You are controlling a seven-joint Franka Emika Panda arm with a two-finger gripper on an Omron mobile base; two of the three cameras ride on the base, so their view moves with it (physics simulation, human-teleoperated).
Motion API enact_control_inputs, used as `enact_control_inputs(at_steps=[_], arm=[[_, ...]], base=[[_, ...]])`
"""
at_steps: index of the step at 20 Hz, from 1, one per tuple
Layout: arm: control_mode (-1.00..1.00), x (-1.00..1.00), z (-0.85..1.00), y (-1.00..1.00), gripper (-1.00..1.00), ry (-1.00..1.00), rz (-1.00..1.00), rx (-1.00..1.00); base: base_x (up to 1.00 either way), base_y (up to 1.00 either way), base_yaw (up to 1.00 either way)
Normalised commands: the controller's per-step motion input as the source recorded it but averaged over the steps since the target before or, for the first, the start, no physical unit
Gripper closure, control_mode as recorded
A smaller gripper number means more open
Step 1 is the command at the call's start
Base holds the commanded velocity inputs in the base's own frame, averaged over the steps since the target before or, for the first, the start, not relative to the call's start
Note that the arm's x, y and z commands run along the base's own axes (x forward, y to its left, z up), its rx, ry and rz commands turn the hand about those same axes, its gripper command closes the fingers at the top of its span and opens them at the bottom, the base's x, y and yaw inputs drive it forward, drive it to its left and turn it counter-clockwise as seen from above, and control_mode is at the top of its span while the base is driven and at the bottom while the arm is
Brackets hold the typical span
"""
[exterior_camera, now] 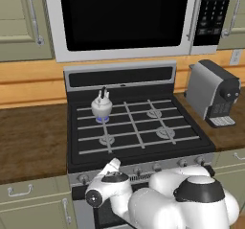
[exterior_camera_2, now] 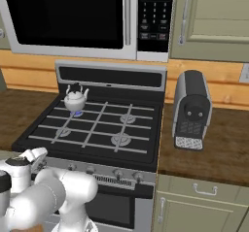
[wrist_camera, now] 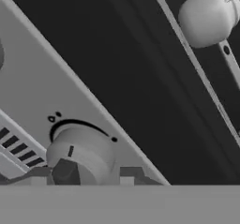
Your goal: Turn off the rear left burner of the stove.
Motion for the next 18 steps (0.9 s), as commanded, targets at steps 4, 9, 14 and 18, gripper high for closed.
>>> enact_control_inputs(at_steps=[4, 9, 14, 18], arm=[[-1.0, 0.0, 0.2, -0.18, 1.0, 0.05, -0.32, 0.62], [-1.0, 0.0, 0.21, -0.19, 1.0, 0.02, -0.34, 0.62], [-1.0, 0.0, 0.22, -0.29, 1.0, 0.0, -0.35, 0.61], [-1.0, 0.0, 0.22, -0.33, 1.0, 0.0, -0.37, 0.62]], base=[[0.0, 0.0, 0.0], [0.0, 0.0, 0.0], [0.0, 0.0, 0.0], [0.0, 0.0, 0.0]])
